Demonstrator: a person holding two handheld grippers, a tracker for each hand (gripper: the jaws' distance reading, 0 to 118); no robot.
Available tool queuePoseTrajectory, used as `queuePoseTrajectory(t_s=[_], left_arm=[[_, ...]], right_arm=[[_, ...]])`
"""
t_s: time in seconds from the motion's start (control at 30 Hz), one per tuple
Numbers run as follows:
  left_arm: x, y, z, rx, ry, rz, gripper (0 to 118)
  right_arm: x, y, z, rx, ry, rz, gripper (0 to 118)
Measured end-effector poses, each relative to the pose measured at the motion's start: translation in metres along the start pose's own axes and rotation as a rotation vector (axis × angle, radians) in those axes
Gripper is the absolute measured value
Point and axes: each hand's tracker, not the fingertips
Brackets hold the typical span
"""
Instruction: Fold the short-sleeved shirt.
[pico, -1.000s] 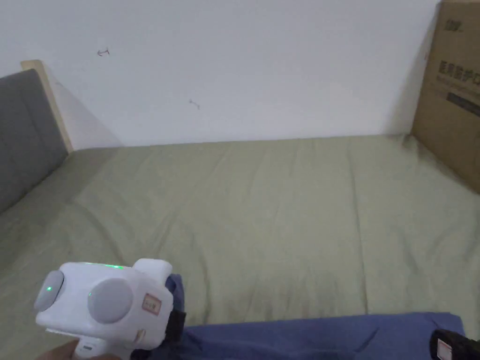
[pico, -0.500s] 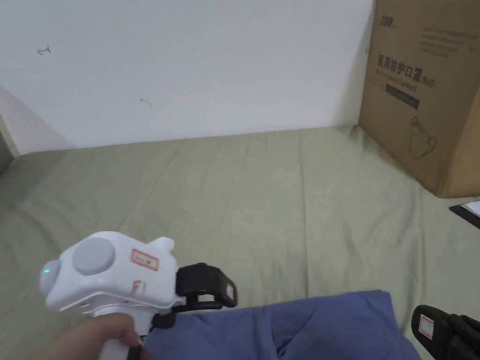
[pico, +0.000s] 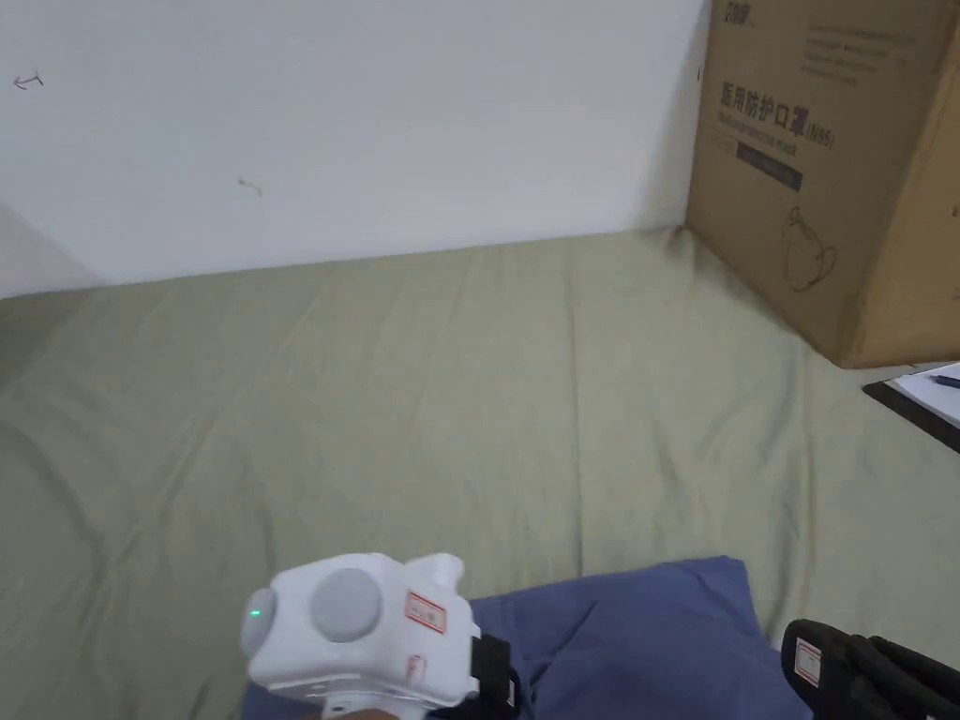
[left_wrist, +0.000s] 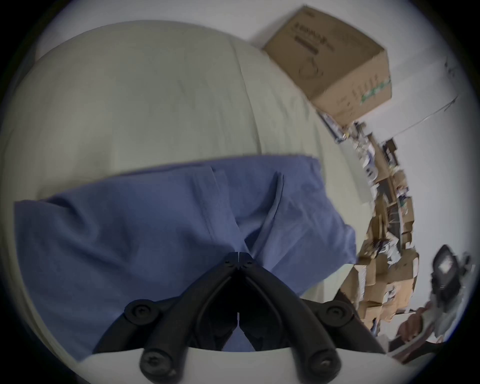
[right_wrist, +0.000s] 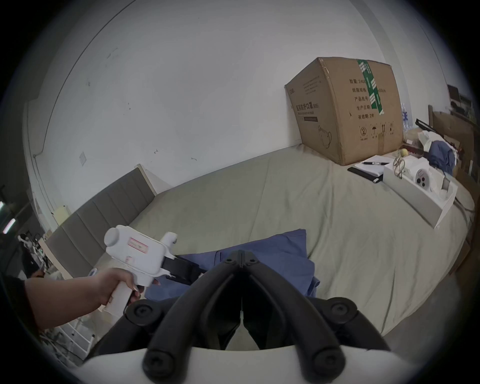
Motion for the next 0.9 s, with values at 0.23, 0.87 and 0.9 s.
queuePoseTrajectory(t_s=[0.23, 0.87, 0.9], left_arm=[[0.023, 0.003, 0.02, 0.086, -0.597, 0.076, 0], [-0.227, -0.053, 0.109, 0.034, -0.582, 0.498, 118], [-0.228, -0.053, 0.093, 0.049, -0.647, 0.524, 118]], right_arm=[[-0.005, 0.001, -0.001, 0.001, 0.012, 0.029, 0], [-0.04, 0.003, -0.033, -0.075, 0.062, 0.11, 0], [-0.042, 0.003, -0.034, -0.081, 0.063, 0.11, 0]])
